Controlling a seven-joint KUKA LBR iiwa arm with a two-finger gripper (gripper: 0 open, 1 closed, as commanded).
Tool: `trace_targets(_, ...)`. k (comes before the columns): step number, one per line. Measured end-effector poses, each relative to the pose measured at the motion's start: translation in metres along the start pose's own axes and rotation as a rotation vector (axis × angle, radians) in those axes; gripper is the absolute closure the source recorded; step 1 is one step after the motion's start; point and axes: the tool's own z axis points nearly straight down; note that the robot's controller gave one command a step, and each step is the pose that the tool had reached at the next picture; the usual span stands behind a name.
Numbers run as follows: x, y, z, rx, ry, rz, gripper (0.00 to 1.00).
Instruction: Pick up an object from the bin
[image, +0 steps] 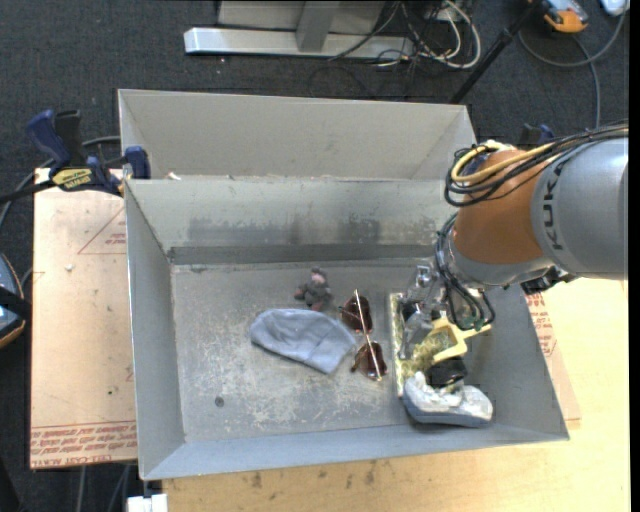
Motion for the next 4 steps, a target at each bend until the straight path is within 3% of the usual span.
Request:
trace_targets(2,0.002,0.006,-0.001,0.007,-0.003,-0.012,1.00)
trace_targets(3,0.008,0.005,-0.002,0.008,-0.014,0.005,1.00)
trace_targets(4,-0.019,0.023,-0.013,0.007,0.000,-0.023,1.00)
